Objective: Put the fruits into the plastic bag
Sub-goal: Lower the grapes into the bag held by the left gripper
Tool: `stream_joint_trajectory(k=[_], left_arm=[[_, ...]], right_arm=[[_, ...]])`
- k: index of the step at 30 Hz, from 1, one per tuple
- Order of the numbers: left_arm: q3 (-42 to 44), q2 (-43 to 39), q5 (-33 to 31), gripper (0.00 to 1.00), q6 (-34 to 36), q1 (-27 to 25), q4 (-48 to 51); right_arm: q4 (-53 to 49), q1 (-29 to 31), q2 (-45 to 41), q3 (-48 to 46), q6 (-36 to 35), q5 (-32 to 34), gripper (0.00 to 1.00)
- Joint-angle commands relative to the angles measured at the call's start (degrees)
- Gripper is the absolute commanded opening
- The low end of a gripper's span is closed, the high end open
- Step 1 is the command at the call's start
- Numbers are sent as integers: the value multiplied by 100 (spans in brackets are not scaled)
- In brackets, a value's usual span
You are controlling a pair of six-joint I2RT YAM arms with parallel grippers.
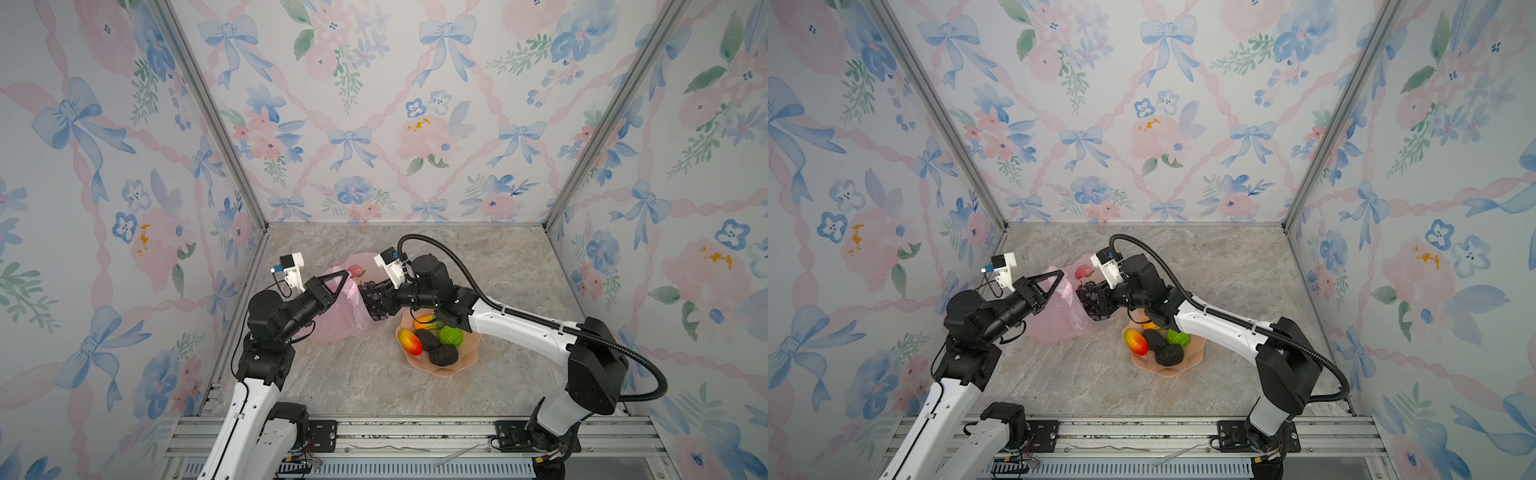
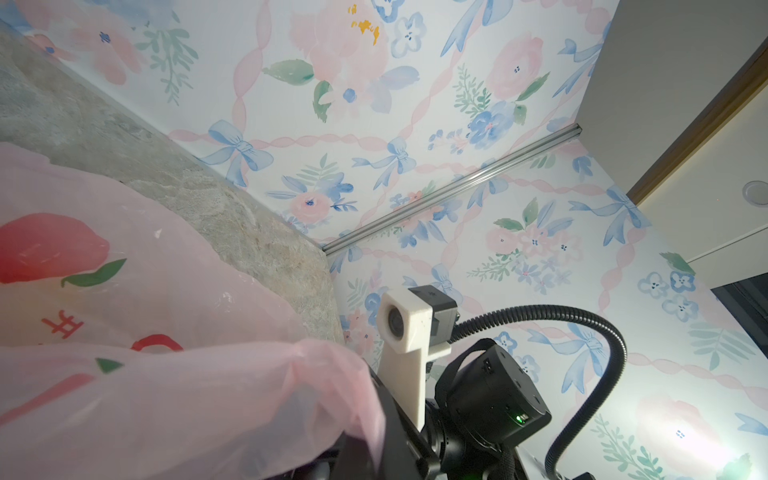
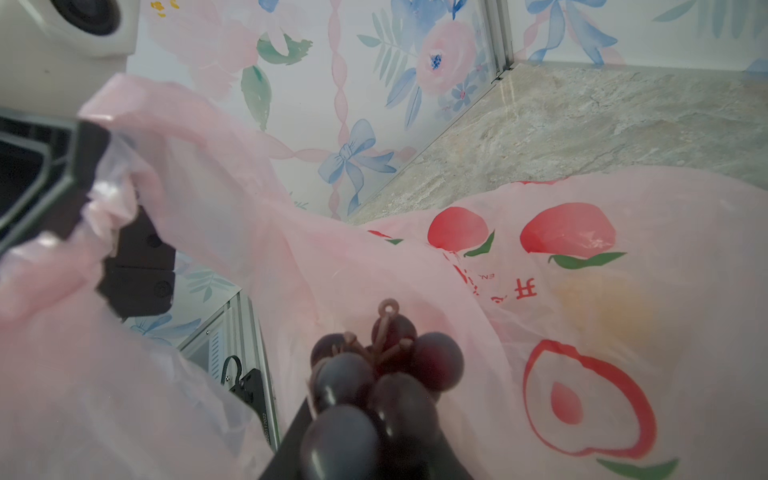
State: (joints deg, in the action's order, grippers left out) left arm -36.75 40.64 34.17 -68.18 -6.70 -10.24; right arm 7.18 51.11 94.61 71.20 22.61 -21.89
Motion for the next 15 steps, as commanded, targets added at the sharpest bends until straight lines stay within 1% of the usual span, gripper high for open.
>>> stream_joint_trajectory(k=[1,8,11,15], left_arm=[[-152,18,176,0,50,37,-163],[-182,14,460,0,68,23,-237],[-183,-10,567,0,102,4,-258],[-169,-74,622,0,130,-7,-267]], right_arm=[[-236,64,154,73,-223,-251,29],[-933,158,747,680,-587,-554,29],[-1371,129,1119,1080,-699,-365,29],[-1626,33,1507,1539,-533,-188,29]])
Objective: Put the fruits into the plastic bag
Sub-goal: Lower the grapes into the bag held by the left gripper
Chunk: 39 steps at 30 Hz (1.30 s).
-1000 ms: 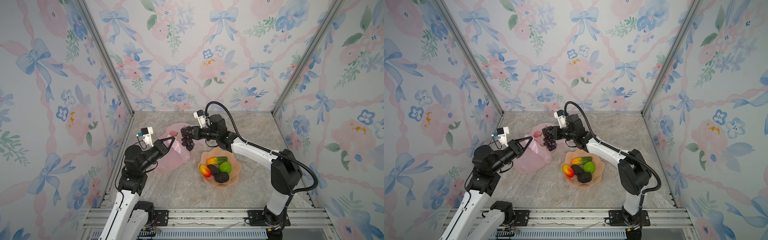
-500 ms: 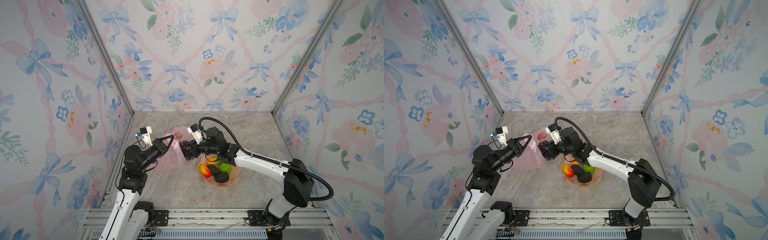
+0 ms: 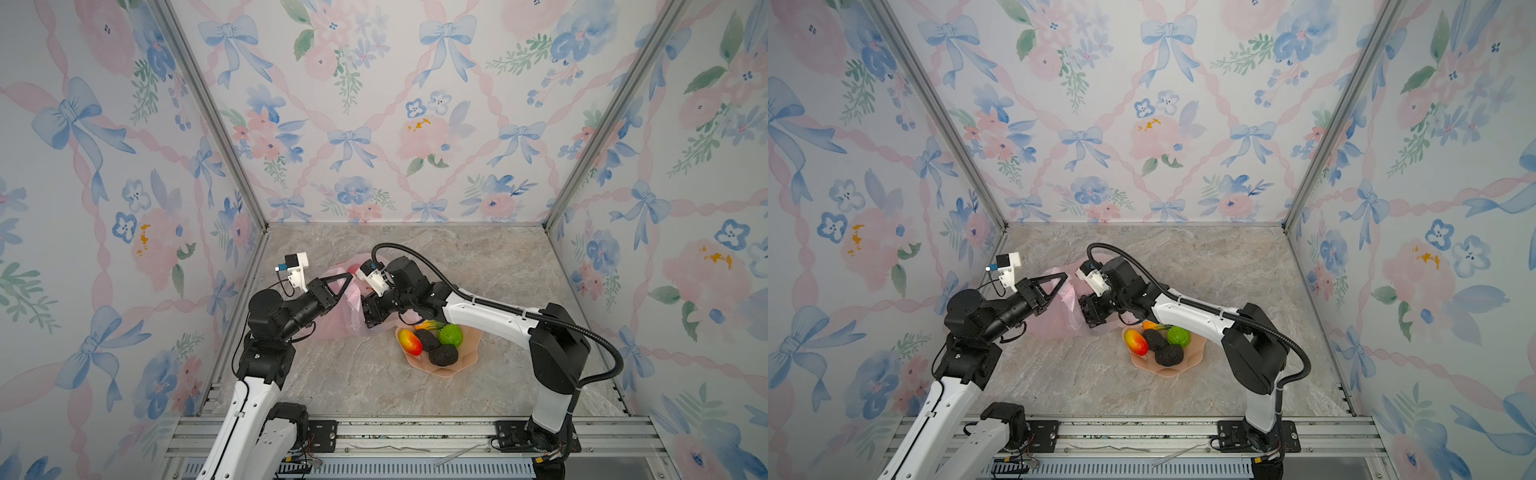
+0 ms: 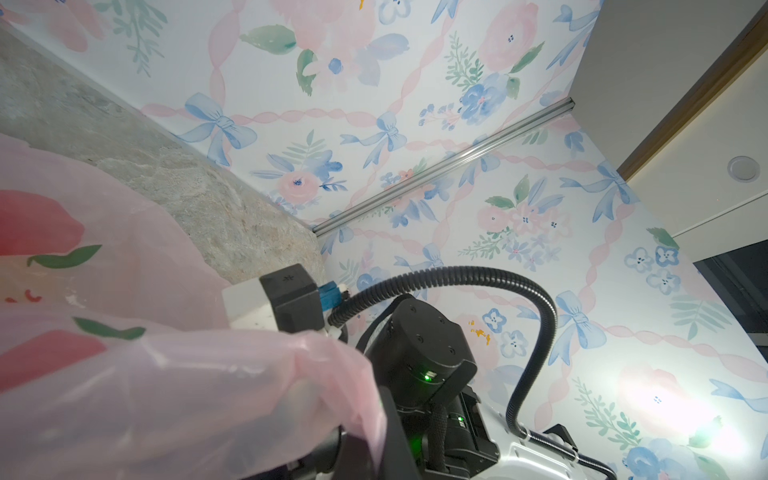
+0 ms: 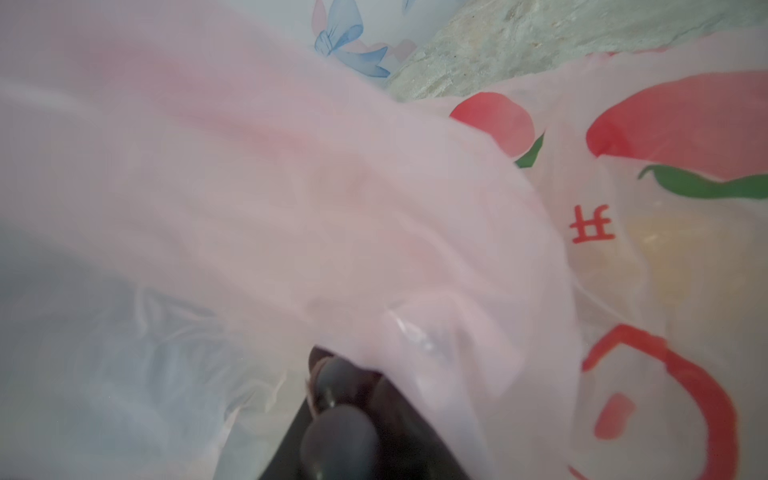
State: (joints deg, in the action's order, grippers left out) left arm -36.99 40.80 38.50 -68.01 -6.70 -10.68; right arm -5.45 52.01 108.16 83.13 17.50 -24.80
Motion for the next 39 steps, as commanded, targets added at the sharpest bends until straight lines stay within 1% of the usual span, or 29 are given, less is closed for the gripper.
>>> stream_joint_trajectory(k=[1,9,16,19,23,25,27,31,33,39], left_arm=[[-128,-106,198,0,112,-7,-225],[18,-187,202,0,147,-7,-259],[173,-305,202,0,112,-7,-273],[259,-376,210,0,104,-7,-277],[385,-480,175,0,129,2,-277],[466,-530,122,0,121,11,-249],[478,-769,-23,0,218,24,51],[343,-880,-334,0,843,28,956],[420,-906,-418,0,924,28,1032],[761,-924,-616,0,847,38,933]], right_arm=[[-420,-74,227,442,25,195,29],[-1102,-154,766,1263,187,870,31],[-1335,-504,1302,2193,756,1583,31],[-1333,-679,1552,2704,968,1787,31],[-1635,-814,2019,3757,1001,1839,31],[-2012,-822,2319,4424,988,1651,31],[-2268,-803,2461,4709,1012,1507,31],[-2172,-734,2328,4272,1096,1290,31],[-2015,-707,2192,3935,1158,1212,31],[-1714,-657,1995,3125,1327,919,31]])
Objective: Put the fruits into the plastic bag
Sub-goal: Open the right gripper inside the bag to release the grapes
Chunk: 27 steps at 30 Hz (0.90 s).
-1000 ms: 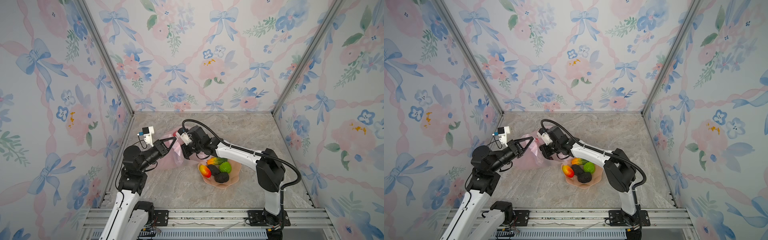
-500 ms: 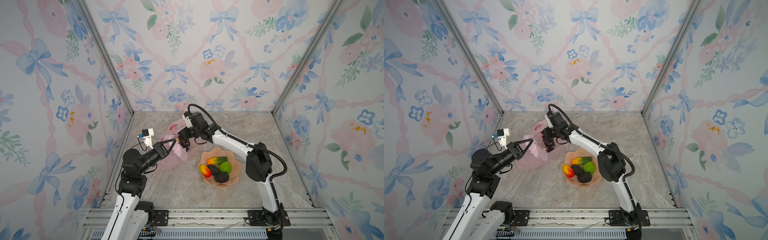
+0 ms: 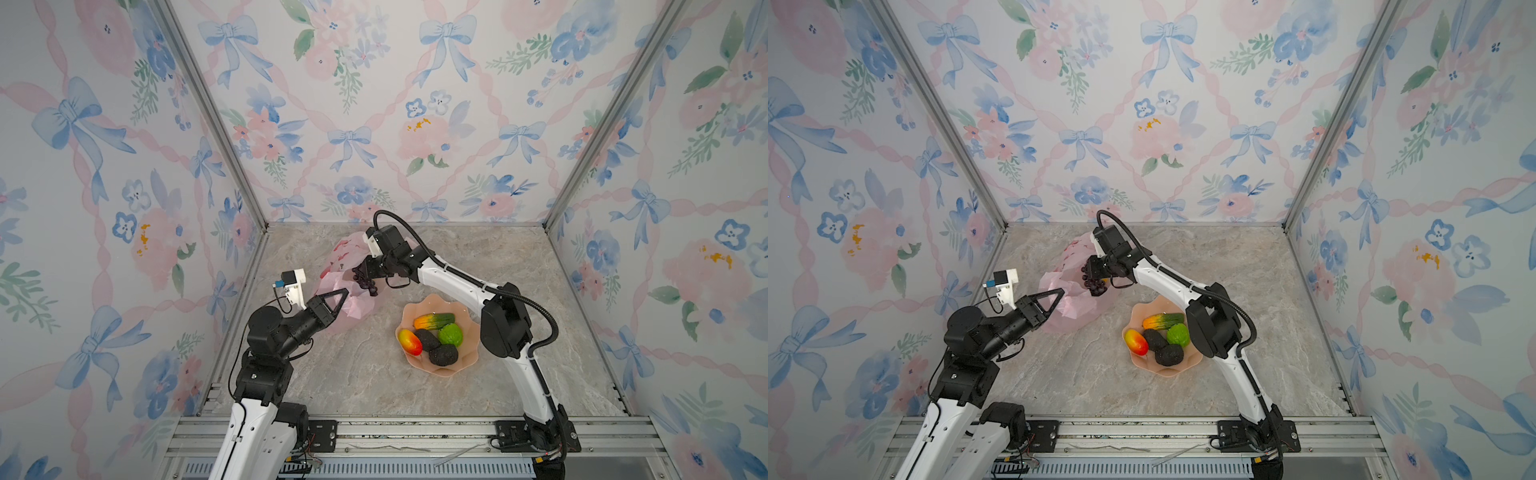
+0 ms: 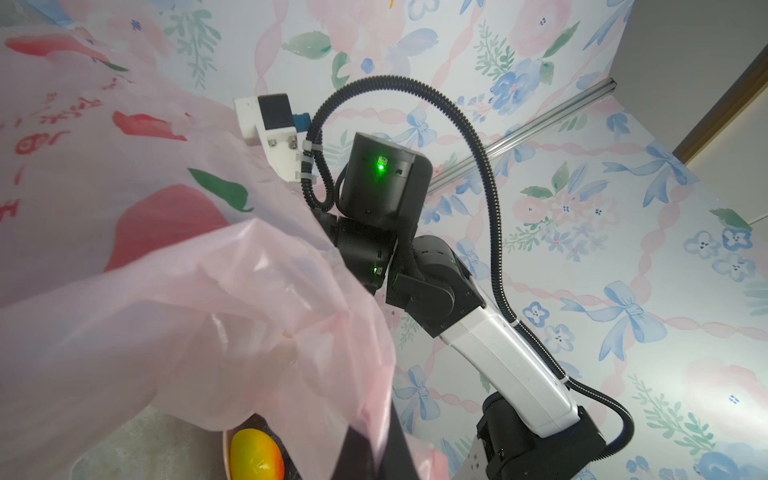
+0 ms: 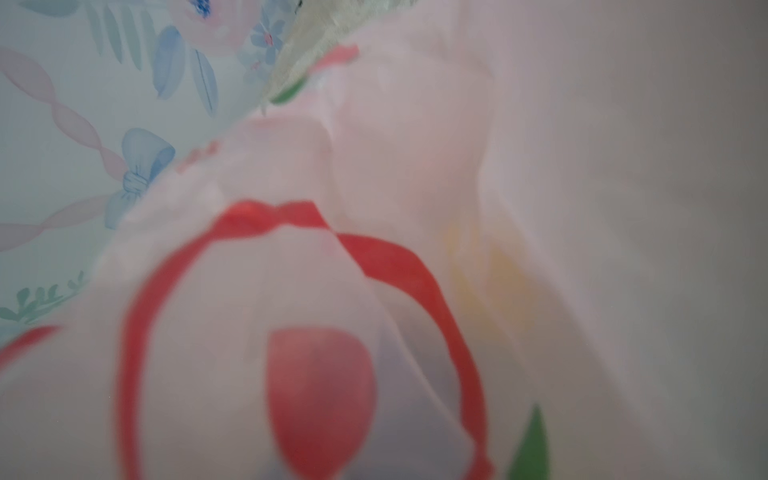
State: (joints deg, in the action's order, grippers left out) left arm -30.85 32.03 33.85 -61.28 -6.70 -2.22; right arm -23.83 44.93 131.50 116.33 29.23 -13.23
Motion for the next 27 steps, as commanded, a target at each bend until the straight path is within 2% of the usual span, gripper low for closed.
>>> stream_joint_trajectory(k=[1,5,8,13,15,23,27], left_arm=[[195,-39,-156,0,147,36,37],[231,4,-133,0,107,38,-25],[185,22,-115,0,116,46,-28],[127,49,-99,0,116,37,-29],[101,49,-72,0,116,38,-24],[-105,84,-49,0,364,89,217],[-338,216,-124,0,557,90,411]], right_arm=[[116,63,-328,-245,148,-265,31],[98,86,-219,-318,154,-405,33],[66,104,-121,-215,173,-481,38],[-102,138,-42,65,69,-533,64],[-173,140,-44,150,17,-519,69],[-800,184,-129,551,-227,-444,78],[-903,183,-333,551,-236,-392,79]])
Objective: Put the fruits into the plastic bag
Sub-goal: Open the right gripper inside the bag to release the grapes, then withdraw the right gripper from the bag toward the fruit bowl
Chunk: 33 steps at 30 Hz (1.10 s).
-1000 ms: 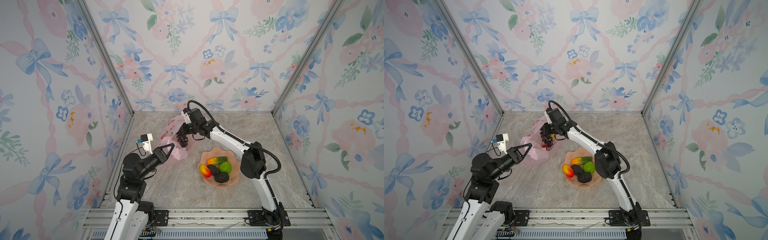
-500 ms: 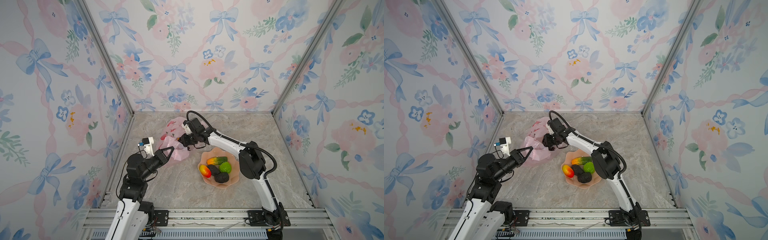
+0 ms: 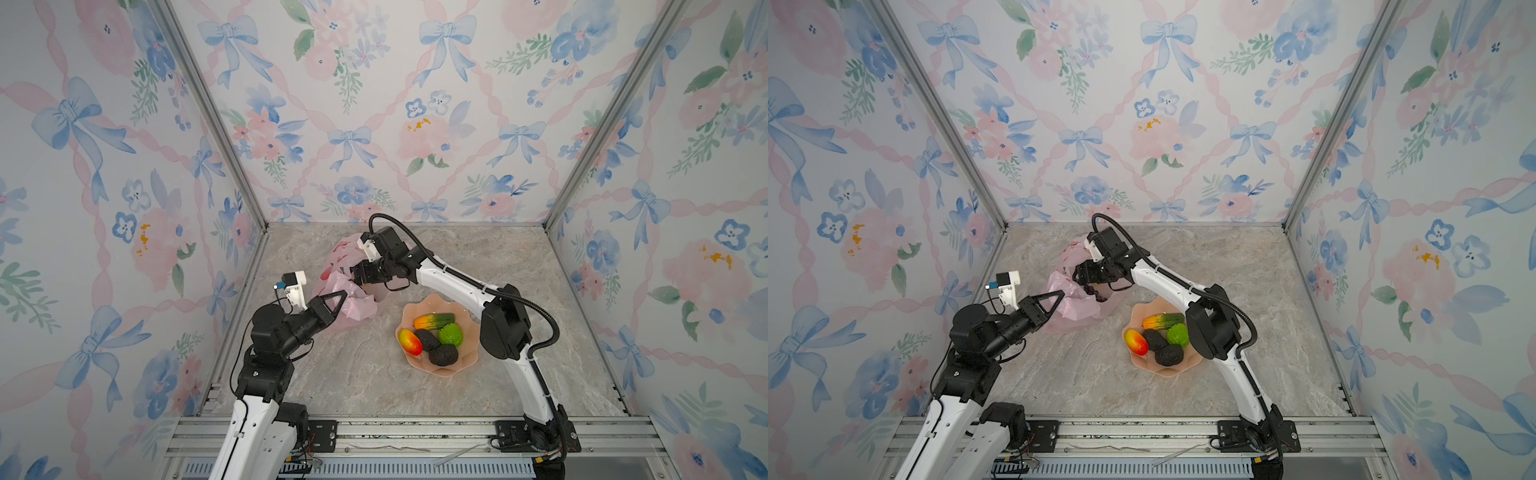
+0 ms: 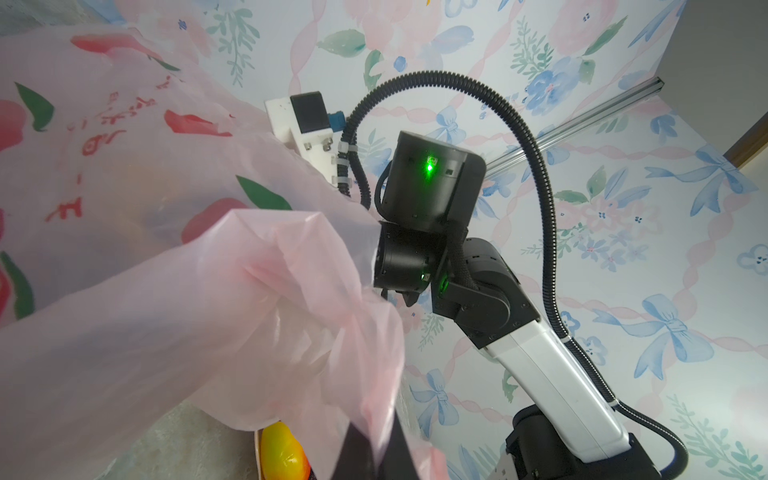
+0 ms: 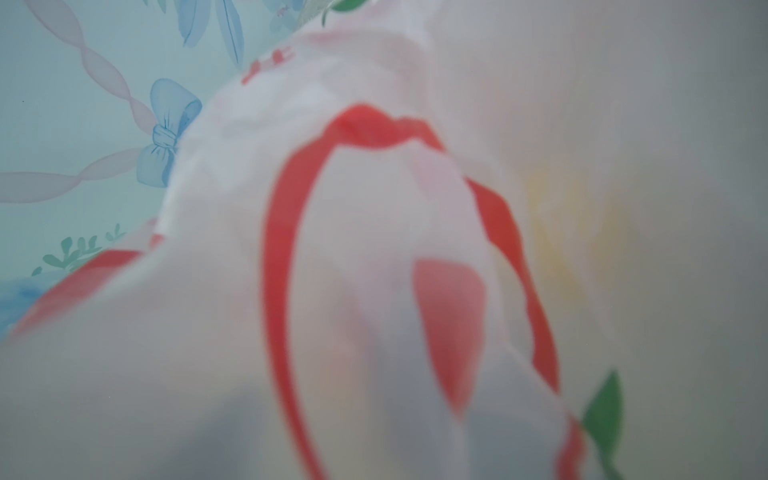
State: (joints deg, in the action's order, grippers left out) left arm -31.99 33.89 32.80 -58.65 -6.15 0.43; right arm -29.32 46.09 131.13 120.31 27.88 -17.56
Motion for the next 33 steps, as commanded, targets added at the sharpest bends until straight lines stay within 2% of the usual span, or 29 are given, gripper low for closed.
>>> stream_joint_trajectory(k=[1,10,24,33], left_arm=[[-265,15,-88,0,342,35,218],[-316,21,-225,0,472,44,410],[-579,206,-375,0,671,53,744],[-586,332,-254,0,697,44,871]], right_arm=[[-452,72,-315,220,-123,50,79],[-1642,-40,-536,885,-438,290,80],[-1750,-284,-896,791,-464,-137,81],[-1607,-289,-1739,423,-494,-702,81]])
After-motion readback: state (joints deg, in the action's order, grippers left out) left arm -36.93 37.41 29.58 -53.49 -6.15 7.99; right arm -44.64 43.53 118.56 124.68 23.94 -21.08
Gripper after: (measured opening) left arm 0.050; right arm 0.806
